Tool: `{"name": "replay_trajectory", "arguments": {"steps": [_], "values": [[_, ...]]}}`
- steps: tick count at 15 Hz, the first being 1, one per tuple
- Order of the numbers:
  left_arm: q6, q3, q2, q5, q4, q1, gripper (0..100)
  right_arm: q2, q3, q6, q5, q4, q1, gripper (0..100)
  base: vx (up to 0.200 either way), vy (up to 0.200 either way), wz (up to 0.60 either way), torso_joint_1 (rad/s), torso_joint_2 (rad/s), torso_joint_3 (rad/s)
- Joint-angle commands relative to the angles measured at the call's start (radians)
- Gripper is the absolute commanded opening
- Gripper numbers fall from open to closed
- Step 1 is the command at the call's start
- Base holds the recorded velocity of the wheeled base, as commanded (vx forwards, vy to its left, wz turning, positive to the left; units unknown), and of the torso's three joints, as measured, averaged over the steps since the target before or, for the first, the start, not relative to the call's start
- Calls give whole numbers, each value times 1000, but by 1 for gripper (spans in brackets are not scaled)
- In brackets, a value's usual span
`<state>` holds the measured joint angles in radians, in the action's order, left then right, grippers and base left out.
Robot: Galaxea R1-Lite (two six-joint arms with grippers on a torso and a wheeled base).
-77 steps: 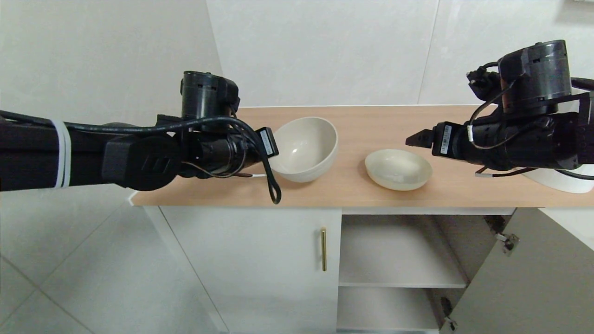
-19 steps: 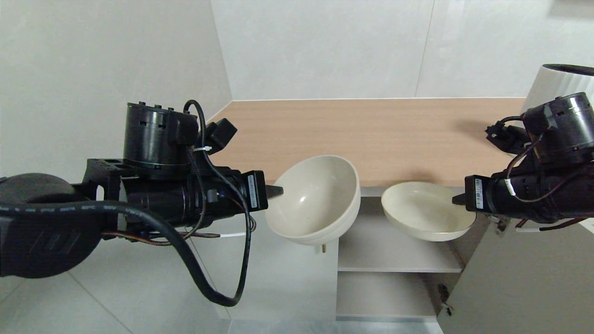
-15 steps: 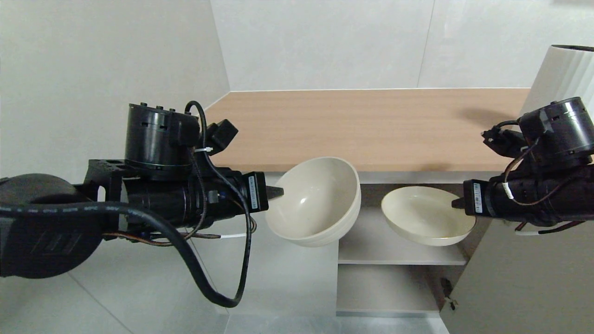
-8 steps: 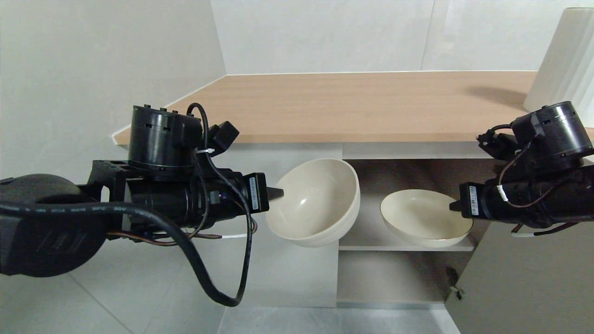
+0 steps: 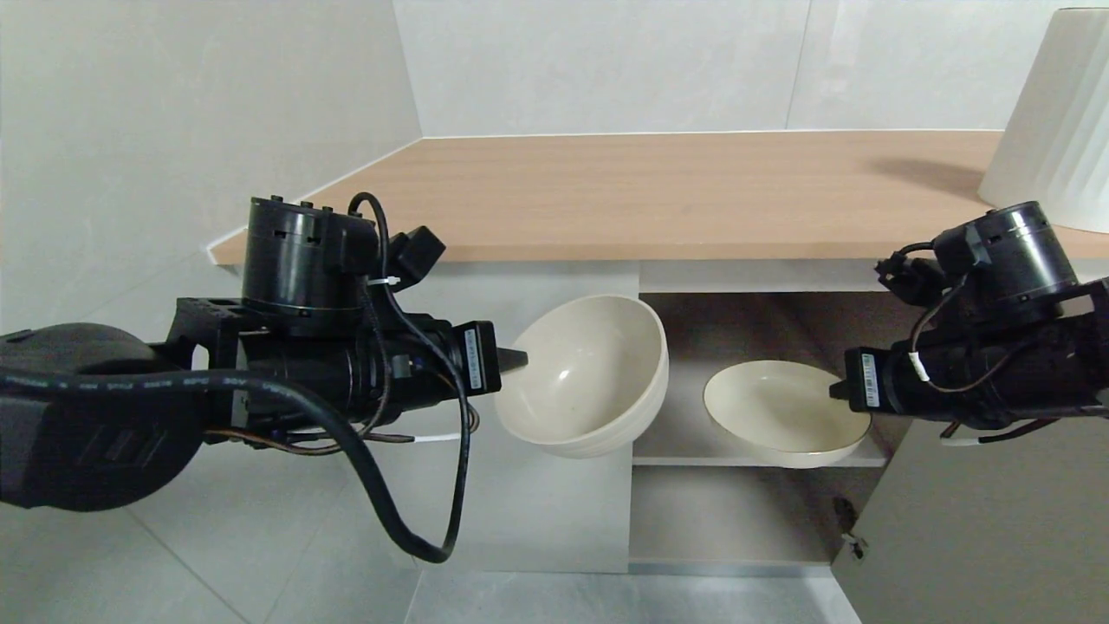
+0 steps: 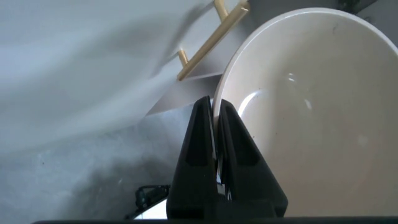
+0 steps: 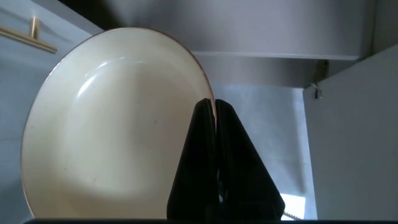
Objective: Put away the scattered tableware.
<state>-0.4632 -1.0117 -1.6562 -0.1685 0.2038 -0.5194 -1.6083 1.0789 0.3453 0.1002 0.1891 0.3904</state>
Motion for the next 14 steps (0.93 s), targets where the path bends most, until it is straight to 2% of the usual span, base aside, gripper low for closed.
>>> {"name": "replay_trajectory", "arguments": {"steps": [1,2,6,7,9,11,14], "values": [[0,1,-11,0,0,-1,0,-76,-5,0,3,-17,19,0,0,0,0,0,0,0],[0,1,-27,0,0,-2,0,-162,-2,1,7,-23,33,0,0,0,0,0,0,0],[1,4,-40,-3,-3,-19,0,-378,-50,6,30,-266,31,0,0,0,0,0,0,0],[20,2,-56,-3,-21,-31,0,-443,-59,7,52,-353,21,0,0,0,0,0,0,0],[63,-2,-83,1,-69,-31,0,-515,-59,9,85,-436,-2,0,0,0,0,0,0,0],[66,-2,-91,3,-73,-36,0,-576,-59,11,144,-562,-27,0,0,0,0,0,0,0],[67,-1,-99,4,-77,-48,0,-657,-57,3,150,-689,-81,0,0,0,0,0,0,0]]}}
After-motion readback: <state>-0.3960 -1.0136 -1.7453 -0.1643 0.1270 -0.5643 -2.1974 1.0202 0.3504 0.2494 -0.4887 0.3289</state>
